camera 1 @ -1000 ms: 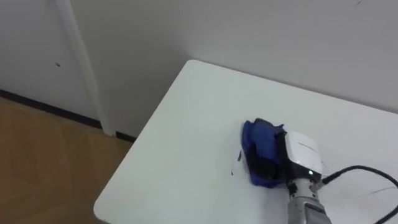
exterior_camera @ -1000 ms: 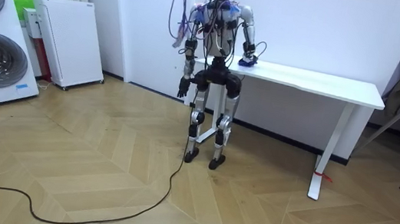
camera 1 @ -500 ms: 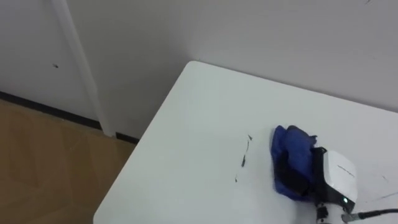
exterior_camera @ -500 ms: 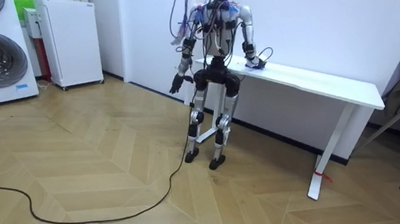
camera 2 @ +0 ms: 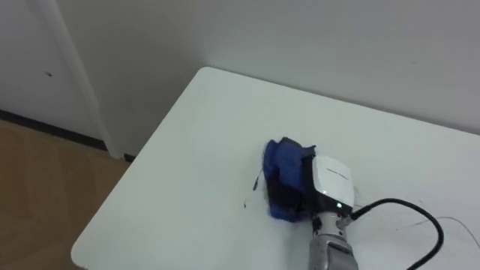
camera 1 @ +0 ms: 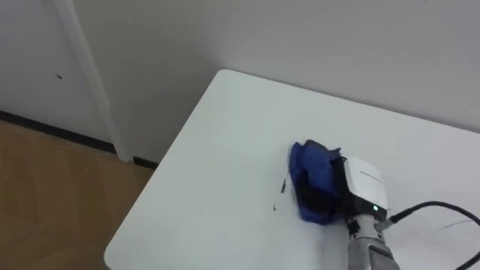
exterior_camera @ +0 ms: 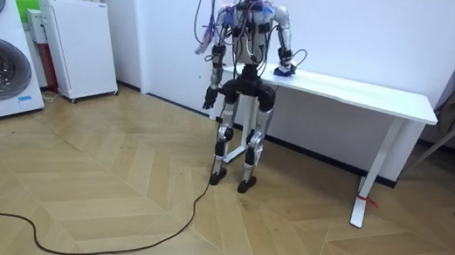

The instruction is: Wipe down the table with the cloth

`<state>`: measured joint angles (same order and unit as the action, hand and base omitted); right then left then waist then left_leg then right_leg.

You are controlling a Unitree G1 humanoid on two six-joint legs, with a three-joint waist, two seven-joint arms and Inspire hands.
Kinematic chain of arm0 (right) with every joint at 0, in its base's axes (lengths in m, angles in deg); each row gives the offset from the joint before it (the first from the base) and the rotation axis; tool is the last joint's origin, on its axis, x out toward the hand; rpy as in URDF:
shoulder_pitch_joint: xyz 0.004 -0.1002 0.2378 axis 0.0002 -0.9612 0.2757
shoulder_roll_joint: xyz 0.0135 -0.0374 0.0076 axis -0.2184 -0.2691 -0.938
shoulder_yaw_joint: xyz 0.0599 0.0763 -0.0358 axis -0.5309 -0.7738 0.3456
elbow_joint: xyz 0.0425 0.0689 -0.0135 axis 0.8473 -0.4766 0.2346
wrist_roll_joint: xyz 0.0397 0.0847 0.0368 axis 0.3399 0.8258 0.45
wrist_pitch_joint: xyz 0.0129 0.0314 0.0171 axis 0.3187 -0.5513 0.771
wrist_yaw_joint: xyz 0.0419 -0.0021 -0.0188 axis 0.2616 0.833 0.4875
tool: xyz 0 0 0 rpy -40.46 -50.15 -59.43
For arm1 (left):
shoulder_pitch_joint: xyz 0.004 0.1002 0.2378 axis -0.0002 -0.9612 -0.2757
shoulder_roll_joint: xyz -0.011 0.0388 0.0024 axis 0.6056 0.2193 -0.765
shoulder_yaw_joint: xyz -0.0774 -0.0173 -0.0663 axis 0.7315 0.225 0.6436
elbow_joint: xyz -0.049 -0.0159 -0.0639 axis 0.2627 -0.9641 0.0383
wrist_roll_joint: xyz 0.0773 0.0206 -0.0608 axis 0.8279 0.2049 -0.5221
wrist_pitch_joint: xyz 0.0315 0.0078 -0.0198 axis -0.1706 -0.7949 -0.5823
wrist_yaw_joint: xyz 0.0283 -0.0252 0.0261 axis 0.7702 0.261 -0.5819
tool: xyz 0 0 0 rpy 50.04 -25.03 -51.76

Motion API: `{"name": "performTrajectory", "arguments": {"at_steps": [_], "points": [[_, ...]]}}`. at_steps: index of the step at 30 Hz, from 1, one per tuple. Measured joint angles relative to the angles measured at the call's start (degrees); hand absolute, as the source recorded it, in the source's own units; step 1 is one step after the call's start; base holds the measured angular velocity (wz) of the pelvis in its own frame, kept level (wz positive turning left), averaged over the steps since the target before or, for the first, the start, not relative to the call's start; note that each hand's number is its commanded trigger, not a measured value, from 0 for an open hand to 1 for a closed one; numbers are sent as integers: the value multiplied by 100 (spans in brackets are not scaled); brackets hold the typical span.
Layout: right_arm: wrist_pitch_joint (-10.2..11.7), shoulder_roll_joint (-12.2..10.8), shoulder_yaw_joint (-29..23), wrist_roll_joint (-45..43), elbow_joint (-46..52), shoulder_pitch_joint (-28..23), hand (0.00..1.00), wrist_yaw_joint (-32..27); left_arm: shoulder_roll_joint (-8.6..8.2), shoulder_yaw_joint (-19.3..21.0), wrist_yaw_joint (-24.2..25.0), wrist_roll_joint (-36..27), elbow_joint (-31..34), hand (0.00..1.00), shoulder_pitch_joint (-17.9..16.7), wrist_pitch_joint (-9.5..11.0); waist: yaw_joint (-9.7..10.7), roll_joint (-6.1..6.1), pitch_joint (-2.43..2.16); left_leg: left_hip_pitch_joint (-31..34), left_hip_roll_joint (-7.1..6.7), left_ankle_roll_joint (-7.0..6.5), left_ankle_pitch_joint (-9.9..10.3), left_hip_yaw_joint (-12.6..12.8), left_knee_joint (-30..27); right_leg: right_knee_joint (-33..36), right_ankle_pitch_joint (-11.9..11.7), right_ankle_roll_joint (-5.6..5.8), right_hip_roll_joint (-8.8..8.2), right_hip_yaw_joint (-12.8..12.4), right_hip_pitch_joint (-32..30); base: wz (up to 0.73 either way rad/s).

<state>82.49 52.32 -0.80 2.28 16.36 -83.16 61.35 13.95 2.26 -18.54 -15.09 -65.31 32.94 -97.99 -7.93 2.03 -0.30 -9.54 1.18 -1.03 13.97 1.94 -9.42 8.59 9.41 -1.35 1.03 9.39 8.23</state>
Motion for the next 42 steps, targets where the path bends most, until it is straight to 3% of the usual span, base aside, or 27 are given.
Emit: {"name": "performTrajectory", "arguments": {"at_steps": [2,4,7,8,11,14,17,18,20,21,22,23,24,25,26,27,28,29,30,31,32,33,34,36,37,39,42], "points": [[331,33,-201,48,-228,-106,100,-240,70,70,1,9,-2,0,-130,19,65,22,-3,-6,-13,-5,0,-22,-11,-33,8,11,-17,18,5,23],[606,135,-700,215,-403,-474,100,-624,130,480,-1,63,6,0,-265,37,212,64,-9,-13,-65,-34,-16,-3,-11,-108,45,68,-95,132,130,41],[764,225,-1463,415,-737,-845,100,-998,310,834,12,130,6,0,-385,37,439,103,-36,-90,-76,-71,-27,104,-4,-84,80,123,-175,143,235,38],[770,239,-1563,444,-828,-858,100,-1045,347,859,16,143,6,0,-399,37,464,117,-31,-114,-78,-71,-27,106,-4,-88,79,124,-182,139,266,3],[770,265,-1778,617,-1159,-850,100,-1063,434,926,82,163,9,0,-380,64,446,152,-75,-175,-80,-135,13,208,-3,-59,76,131,-186,65,294,-20],[505,242,-1582,612,-1195,-671,100,-1030,359,664,101,158,-1,0,-292,122,380,108,-86,-260,-76,-170,47,296,-7,57,71,142,-190,-15,269,-32],[-48,128,-1158,595,-1093,-263,100,-945,284,288,74,132,-245,0,7,131,-27,16,-69,-332,-34,-189,114,440,-44,343,77,149,-183,-75,59,-90],[-252,57,-864,554,-966,-45,100,-780,278,149,55,96,-369,0,127,134,-238,-20,-49,-332,-16,-190,149,433,-87,513,81,122,-164,4,-105,-113],[-417,-152,-334,360,-849,375,100,-501,271,44,37,-29,-576,0,330,132,-429,-72,0,-293,22,-188,233,377,-231,709,34,25,-158,244,-328,-123],[-495,-315,8,101,-683,598,100,-268,265,23,37,-99,-692,0,498,138,-560,-104,17,-164,46,-190,329,340,-402,850,28,17,-164,372,-497,-99],[-518,-484,326,-91,-646,891,100,-89,301,-18,33,-101,-760,0,708,172,-695,-104,31,17,103,-210,415,377,-559,1075,59,105,-193,452,-738,-50],[-525,-539,422,-144,-653,1057,100,23,320,-32,35,-100,-783,0,806,191,-727,-110,52,102,148,-206,420,389,-631,1255,103,201,-250,498,-859,0],[-505,-631,617,-310,-663,1295,100,185,321,-63,52,-114,-778,0,930,257,-826,-149,87,240,201,-135,418,389,-756,1687,267,291,-557,516,-1095,39],[-444,-636,762,-335,-662,1445,100,240,336,-74,89,-112,-670,0,995,358,-956,-194,110,349,232,-87,418,375,-818,1820,319,410,-997,471,-1198,41],[-424,-642,834,-329,-687,1531,100,242,363,-67,105,-118,-558,0,1013,396,-1014,-205,118,403,234,-64,406,337,-817,1747,292,469,-1174,445,-1242,42],[-271,-664,879,-294,-816,1653,100,199,439,-60,145,-140,-460,0,926,420,-1015,-213,130,499,278,1,372,209,-794,1363,121,537,-1385,255,-1236,47],[-70,-639,812,-225,-841,1631,100,81,543,-48,222,-152,-403,0,845,402,-961,-176,118,603,355,91,347,34,-804,877,-190,536,-1459,167,-1195,55],[41,-626,794,-168,-840,1582,100,2,607,-49,264,-150,-366,0,799,394,-922,-134,118,647,380,144,341,-43,-837,657,-379,532,-1474,176,-1167,70],[283,-614,758,-59,-861,1479,100,-163,778,6,317,-149,-366,0,751,380,-779,-21,127,716,392,261,344,-210,-858,367,-893,698,-1458,240,-1082,75],[526,-536,719,-34,-875,1331,100,-329,791,109,358,-155,-388,0,742,369,-658,-21,114,741,471,379,360,-338,-928,283,-778,899,-1357,384,-889,74],[642,-493,703,-1,-880,1258,100,-399,789,163,377,-159,-394,0,745,374,-599,-38,123,761,542,434,326,-346,-939,242,-739,941,-1299,469,-825,61],[896,-466,589,13,-877,1105,100,-503,781,293,389,-125,-388,0,756,419,-457,23,93,768,658,560,230,-207,-881,176,-648,942,-1214,568,-754,46],[992,-407,515,23,-832,939,100,-658,753,419,385,-105,-389,0,759,452,-326,34,85,708,761,654,148,-70,-743,140,-558,943,-1137,646,-681,37],[1088,-189,345,101,-811,669,100,-889,751,468,356,-94,-430,0,757,451,-184,54,70,597,844,750,42,-54,-582,133,-413,898,-1066,709,-549,18],[1092,39,190,201,-816,489,100,-1036,736,465,347,-98,-520,0,744,451,-111,75,57,582,857,782,-47,-55,-505,150,-334,884,-1063,837,-480,21],[1034,264,-95,194,-855,300,100,-1099,657,446,299,-101,-604,0,768,457,-17,77,41,555,912,818,-115,26,-461,204,-265,862,-1037,968,-429,23],[733,181,-284,241,-787,314,100,-1092,405,333,223,-141,-609,0,769,454,-33,77,44,590,1094,848,-118,301,-544,275,-206,763,-902,1115,-469,-2]]}}
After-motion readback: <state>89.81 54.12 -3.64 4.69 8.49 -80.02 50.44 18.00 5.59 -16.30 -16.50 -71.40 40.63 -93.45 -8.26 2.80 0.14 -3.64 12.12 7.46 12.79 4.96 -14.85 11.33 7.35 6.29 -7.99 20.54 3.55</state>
